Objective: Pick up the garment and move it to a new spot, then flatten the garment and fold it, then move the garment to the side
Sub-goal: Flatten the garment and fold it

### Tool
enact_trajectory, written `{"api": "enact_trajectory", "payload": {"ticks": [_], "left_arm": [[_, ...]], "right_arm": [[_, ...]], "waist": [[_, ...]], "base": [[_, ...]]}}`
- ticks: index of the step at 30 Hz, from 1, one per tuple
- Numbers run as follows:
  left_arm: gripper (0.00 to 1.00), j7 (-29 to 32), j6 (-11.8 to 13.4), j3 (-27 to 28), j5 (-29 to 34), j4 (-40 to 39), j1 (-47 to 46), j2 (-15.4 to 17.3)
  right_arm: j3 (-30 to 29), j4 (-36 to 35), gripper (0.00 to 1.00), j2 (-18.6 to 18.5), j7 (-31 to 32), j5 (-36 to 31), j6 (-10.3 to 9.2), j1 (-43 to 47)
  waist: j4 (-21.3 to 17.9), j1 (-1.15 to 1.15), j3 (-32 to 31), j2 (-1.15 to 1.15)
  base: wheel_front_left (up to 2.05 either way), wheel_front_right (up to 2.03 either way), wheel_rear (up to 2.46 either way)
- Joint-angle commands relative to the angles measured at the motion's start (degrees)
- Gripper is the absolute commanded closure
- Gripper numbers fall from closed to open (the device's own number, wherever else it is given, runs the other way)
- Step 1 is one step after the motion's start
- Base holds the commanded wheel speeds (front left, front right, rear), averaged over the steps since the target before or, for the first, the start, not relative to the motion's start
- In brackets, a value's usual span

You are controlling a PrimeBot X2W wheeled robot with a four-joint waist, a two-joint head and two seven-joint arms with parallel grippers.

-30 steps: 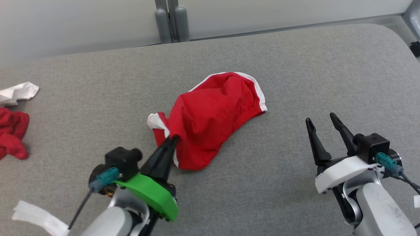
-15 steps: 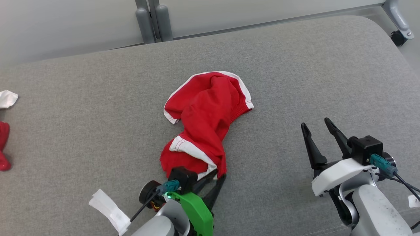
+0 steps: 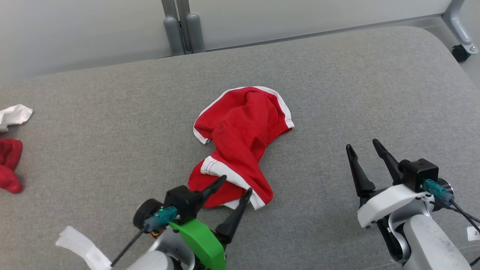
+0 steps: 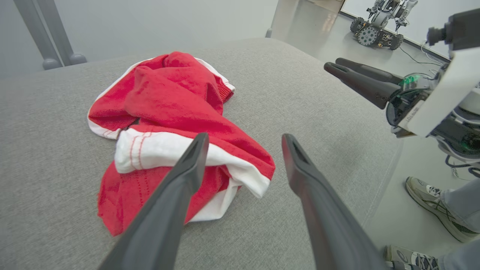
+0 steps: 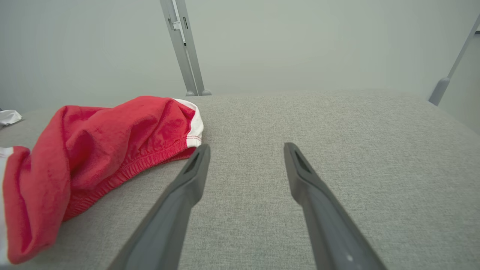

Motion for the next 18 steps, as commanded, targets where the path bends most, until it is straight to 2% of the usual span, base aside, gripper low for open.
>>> {"api": "enact_trajectory", "payload": {"ticks": [1,3,6,10,12,18], "left_arm": [[0.00,0.8,1.0,1.2,-0.2,-1.6,0.0,1.5],[0.00,2.3,2.3,3.0,-0.5,-2.9,-0.8,3.8],[0.00,5.1,1.9,5.1,-4.4,-2.6,-1.3,4.8],[0.00,11.5,-2.2,6.1,-11.1,1.6,-3.6,6.0],[0.00,13.7,-3.1,6.6,-11.3,4.5,-6.4,7.1],[0.00,21.0,-5.8,5.6,-15.3,10.6,-11.2,5.8]], "right_arm": [[0.1,0.0,0.00,0.0,-0.3,0.1,-0.08,0.6],[0.6,0.0,0.00,0.0,-0.1,0.2,-0.08,0.3],[1.3,-0.2,0.00,-0.5,0.3,0.3,-0.08,-0.4],[1.6,-0.3,0.00,-0.9,0.6,0.5,-0.08,-1.1],[1.8,-0.2,0.00,-1.2,0.8,0.5,-0.08,-1.3],[1.8,-0.4,0.00,-1.5,1.1,0.6,-0.08,-1.3]], "waist": [[0.0,0.00,-0.1,0.00],[-0.3,0.00,-0.1,0.00],[-0.9,0.00,0.3,0.00],[-1.9,0.00,1.2,0.00],[-2.5,0.00,1.6,0.00],[-3.6,0.00,2.6,0.00]], "base": [[0.00,0.00,0.00],[0.00,0.00,0.00],[0.00,0.00,0.00],[0.00,0.00,0.00],[0.00,0.00,0.00],[0.00,0.00,0.00]]}}
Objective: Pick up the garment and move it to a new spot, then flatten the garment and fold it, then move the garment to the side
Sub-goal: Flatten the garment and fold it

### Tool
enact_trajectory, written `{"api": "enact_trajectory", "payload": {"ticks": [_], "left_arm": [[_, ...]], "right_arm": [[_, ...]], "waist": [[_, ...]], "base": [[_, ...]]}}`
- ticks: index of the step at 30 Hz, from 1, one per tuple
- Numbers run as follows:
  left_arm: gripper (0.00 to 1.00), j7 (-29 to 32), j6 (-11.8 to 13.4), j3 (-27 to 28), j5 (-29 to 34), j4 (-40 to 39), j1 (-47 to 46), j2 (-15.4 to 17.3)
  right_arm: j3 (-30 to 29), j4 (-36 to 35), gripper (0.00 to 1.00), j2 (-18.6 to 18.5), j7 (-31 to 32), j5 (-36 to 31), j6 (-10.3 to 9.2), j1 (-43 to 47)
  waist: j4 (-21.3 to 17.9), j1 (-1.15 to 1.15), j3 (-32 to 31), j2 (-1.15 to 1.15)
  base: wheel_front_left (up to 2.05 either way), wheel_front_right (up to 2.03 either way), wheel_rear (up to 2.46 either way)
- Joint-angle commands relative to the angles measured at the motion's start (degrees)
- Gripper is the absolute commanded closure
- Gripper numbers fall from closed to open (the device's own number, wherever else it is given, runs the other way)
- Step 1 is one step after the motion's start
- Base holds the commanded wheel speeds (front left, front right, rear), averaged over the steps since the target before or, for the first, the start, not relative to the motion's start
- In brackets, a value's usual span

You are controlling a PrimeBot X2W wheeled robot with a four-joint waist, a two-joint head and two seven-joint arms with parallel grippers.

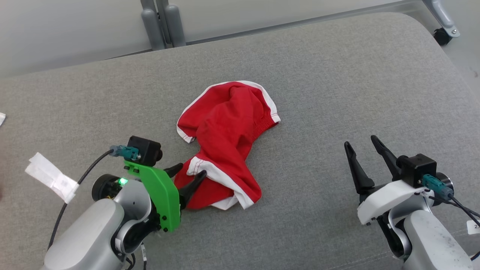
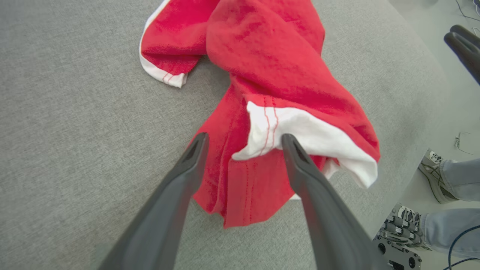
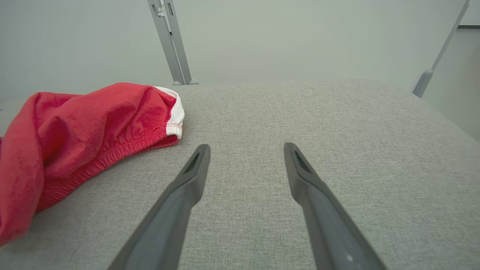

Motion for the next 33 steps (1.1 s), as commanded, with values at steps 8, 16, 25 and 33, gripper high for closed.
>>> {"api": "enact_trajectory", "payload": {"ticks": [8,16,25,33], "left_arm": [[0.39,1.4,-2.4,-0.6,-1.3,5.1,-4.4,-2.1],[1.00,-1.1,-2.7,-0.6,-0.4,5.0,-4.1,-1.8],[1.00,-7.2,0.2,7.8,-5.3,-0.4,0.1,3.0],[1.00,-11.2,2.2,15.9,-11.8,5.3,5.4,6.1]], "right_arm": [[-0.2,-0.6,0.00,-0.4,0.4,0.2,-0.08,-0.4],[-1.5,-0.7,0.00,-0.2,0.6,-0.3,-0.08,1.0],[-1.8,-1.3,0.00,-0.1,1.0,-0.3,-0.08,1.0],[-0.9,-0.5,0.00,0.4,1.2,0.4,-0.09,0.4]], "waist": [[-1.2,0.00,1.4,0.00],[0.6,0.00,0.2,0.00],[5.3,0.00,-1.6,0.00],[6.3,0.00,-1.2,0.00]], "base": [[0.00,0.00,0.00],[0.00,0.00,0.00],[0.00,0.00,0.00],[0.00,0.00,0.00]]}}
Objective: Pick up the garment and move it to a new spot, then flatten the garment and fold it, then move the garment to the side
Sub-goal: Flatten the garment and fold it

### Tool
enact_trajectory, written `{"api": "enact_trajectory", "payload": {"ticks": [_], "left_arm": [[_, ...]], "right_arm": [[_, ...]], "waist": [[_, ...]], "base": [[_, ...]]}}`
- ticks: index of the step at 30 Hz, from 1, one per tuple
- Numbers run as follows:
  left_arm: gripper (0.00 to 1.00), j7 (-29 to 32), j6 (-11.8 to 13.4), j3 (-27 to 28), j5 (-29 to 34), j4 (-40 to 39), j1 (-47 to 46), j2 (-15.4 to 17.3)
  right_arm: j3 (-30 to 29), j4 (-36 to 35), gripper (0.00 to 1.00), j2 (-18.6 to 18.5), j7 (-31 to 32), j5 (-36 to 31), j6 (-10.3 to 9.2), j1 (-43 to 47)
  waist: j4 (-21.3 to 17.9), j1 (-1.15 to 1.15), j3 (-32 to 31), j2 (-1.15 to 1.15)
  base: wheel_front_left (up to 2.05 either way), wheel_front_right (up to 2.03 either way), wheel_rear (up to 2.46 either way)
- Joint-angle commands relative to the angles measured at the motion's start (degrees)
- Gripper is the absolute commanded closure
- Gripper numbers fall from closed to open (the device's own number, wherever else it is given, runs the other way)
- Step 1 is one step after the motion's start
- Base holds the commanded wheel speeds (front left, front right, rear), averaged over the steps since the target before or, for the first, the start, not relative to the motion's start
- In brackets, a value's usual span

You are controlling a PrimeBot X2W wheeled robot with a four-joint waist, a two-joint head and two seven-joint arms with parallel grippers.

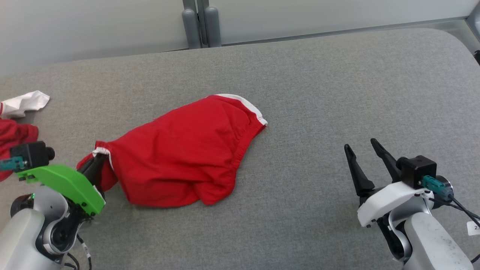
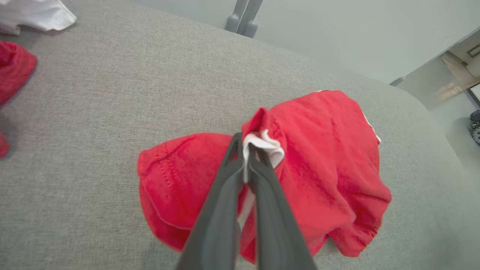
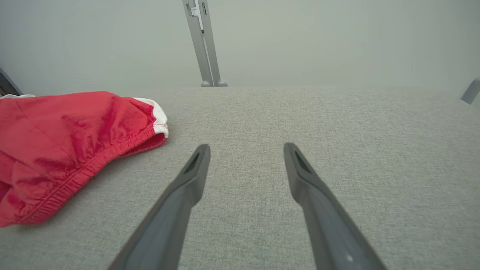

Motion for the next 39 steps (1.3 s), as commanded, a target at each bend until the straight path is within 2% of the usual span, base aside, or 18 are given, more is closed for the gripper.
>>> {"api": "enact_trajectory", "payload": {"ticks": [1,3,4,5,6,10,12,15,19,20,23,31,39], "left_arm": [[1.00,-0.6,-0.6,0.0,-0.1,1.1,0.7,-0.1],[1.00,-1.7,-1.0,0.0,0.2,3.7,1.3,-0.2],[0.82,-2.4,-1.2,-0.2,0.8,4.9,1.4,-0.3],[0.13,-4.0,-1.6,-0.3,1.8,6.5,1.2,-0.4],[0.00,-4.6,-1.8,-0.4,2.2,7.1,1.1,-0.7],[0.00,-9.9,-3.0,-1.9,6.2,8.9,1.3,-1.1],[0.00,-12.3,-1.8,-2.7,8.7,8.9,2.1,-0.5],[0.00,-15.9,1.0,-3.3,11.7,6.7,3.8,-0.5],[0.00,-20.3,6.5,-2.9,14.4,2.3,7.6,-0.8],[0.00,-21.8,9.1,-2.3,15.2,-0.2,9.6,-1.3],[0.00,-22.9,11.1,-2.0,15.1,-3.9,12.4,-2.1],[0.00,-21.6,11.5,-3.4,15.2,-6.9,13.2,-2.7],[0.00,-20.5,10.5,-5.7,15.9,-6.9,11.4,-4.1]], "right_arm": [[0.1,0.3,0.00,-0.2,0.1,0.2,-0.09,-0.4],[0.3,0.4,0.00,-0.3,0.2,0.4,-0.08,-0.7],[0.5,0.5,0.00,-0.3,0.2,0.5,-0.08,-0.8],[0.6,0.6,0.00,-0.4,0.2,0.7,-0.08,-0.9],[0.7,0.7,0.00,-0.4,0.1,0.7,-0.08,-0.9],[0.8,1.2,0.00,-0.6,-0.1,1.0,-0.08,-0.5],[0.8,1.4,0.00,-0.7,-0.2,1.2,-0.08,-0.2],[0.6,1.4,0.00,-0.8,-0.3,1.2,-0.08,0.4],[1.1,1.0,0.00,-0.5,-0.6,1.4,-0.08,1.3],[2.1,0.6,0.00,-0.3,-0.5,2.2,-0.08,1.6],[4.2,-0.1,0.00,-0.4,0.1,3.8,-0.08,1.7],[12.6,-1.1,0.00,0.0,2.7,10.5,-0.08,0.1],[23.1,3.2,0.00,0.9,10.4,19.3,-0.07,-4.6]], "waist": [[-0.1,0.00,0.1,0.00],[-0.2,0.00,0.4,0.00],[-0.3,0.00,0.4,0.00],[-0.4,0.00,0.5,0.00],[-0.4,0.00,0.5,0.00],[-0.5,0.00,0.2,0.00],[-0.4,0.00,0.0,0.00],[-0.2,0.00,-0.5,0.00],[0.8,0.00,-1.3,0.00],[1.4,0.00,-1.6,0.00],[2.8,0.00,-2.0,0.00],[6.4,0.00,-2.2,0.00],[11.6,0.00,-1.2,0.00]], "base": [[0.00,0.00,0.00],[0.00,0.00,0.00],[0.00,0.00,0.00],[0.00,0.00,0.00],[0.00,0.00,0.00],[0.00,0.00,0.00],[0.00,0.00,0.00],[0.00,0.00,0.00],[0.00,0.00,0.00],[0.00,0.00,0.00],[0.00,0.00,0.00],[0.00,0.00,0.00],[0.00,0.00,0.00]]}}
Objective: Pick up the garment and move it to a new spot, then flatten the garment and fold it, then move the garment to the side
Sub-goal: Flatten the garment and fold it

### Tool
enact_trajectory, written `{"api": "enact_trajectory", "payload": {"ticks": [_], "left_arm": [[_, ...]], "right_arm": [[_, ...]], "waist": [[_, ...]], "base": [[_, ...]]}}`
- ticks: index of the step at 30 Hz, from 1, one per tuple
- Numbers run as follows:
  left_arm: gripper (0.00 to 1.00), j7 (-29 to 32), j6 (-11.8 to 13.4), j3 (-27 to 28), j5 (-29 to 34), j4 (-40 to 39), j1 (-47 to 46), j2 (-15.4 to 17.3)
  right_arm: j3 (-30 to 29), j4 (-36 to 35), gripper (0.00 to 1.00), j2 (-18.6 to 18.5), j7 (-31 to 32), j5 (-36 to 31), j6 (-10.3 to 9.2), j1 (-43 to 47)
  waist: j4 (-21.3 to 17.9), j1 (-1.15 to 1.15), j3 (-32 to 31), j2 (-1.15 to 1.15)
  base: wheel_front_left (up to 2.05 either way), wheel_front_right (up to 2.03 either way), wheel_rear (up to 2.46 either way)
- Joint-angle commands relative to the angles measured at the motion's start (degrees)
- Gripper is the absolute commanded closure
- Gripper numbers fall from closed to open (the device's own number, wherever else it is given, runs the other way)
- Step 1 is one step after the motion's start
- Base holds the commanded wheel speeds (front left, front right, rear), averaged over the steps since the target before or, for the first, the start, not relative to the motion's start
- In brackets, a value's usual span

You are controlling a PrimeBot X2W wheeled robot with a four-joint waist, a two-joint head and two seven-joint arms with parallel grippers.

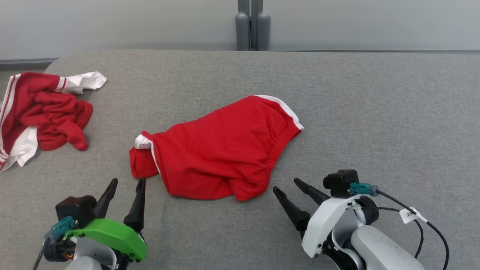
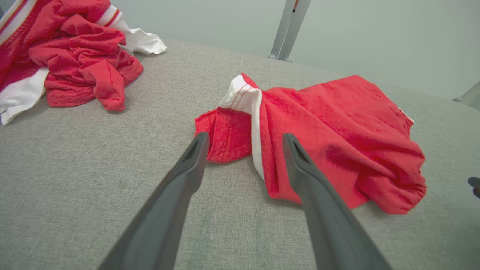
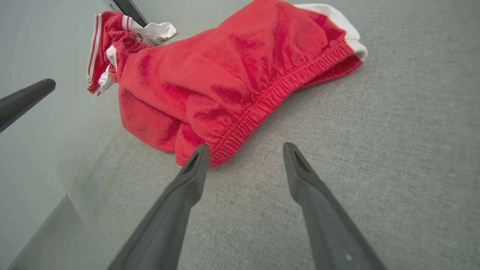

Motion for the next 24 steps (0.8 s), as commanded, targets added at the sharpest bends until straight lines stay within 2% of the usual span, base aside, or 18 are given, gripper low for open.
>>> {"api": "enact_trajectory", "payload": {"ticks": [1,10,11,12,13,14,16,20,24], "left_arm": [[0.00,0.2,-0.3,-0.1,0.5,0.5,-0.9,-0.2],[0.00,-0.3,-1.6,-0.7,0.1,2.8,-2.1,-1.0],[0.00,-0.4,-1.7,-0.7,0.1,3.0,-2.2,-1.0],[0.00,-0.5,-1.7,-0.7,0.1,3.1,-2.3,-1.1],[0.00,-0.6,-1.8,-0.7,0.1,3.3,-2.4,-1.1],[0.00,-0.7,-1.8,-0.7,0.1,3.5,-2.4,-1.1],[0.00,-0.6,-1.8,-0.7,0.0,3.9,-2.4,-1.2],[0.00,-0.9,-2.1,-0.7,-0.2,4.4,-2.3,-1.4],[0.00,-1.2,-2.4,-0.7,-0.6,4.8,-1.9,-1.6]], "right_arm": [[1.0,0.5,0.00,0.0,0.7,1.4,-0.06,-1.0],[4.9,6.5,0.00,1.1,0.1,9.4,-0.05,-4.0],[5.3,7.1,0.03,1.3,-0.3,10.2,-0.05,-4.2],[5.6,7.9,0.18,1.4,-0.9,11.1,-0.05,-4.6],[6.0,8.5,0.27,1.5,-1.4,11.9,-0.05,-4.9],[6.5,8.9,0.57,1.6,-2.1,12.7,-0.05,-5.3],[7.6,9.5,1.00,1.6,-3.3,14.3,-0.05,-6.0],[9.5,9.5,1.00,0.4,-5.7,16.9,-0.05,-7.1],[11.2,6.4,1.00,-2.9,-6.1,19.8,-0.05,-7.3]], "waist": [[2.6,0.00,0.5,0.00],[5.4,0.00,1.0,0.00],[5.5,0.00,1.1,0.00],[5.6,0.00,1.1,0.00],[5.6,0.00,1.1,0.00],[5.6,0.00,1.1,0.00],[5.4,0.00,1.2,0.00],[4.7,0.00,1.1,0.00],[3.7,0.00,0.7,0.00]], "base": [[0.00,0.00,0.00],[0.00,0.00,0.00],[0.00,0.00,0.00],[0.00,0.00,0.00],[0.00,0.00,0.00],[0.00,0.00,0.00],[0.00,0.00,0.00],[0.00,0.00,0.00],[0.00,0.00,0.00]]}}
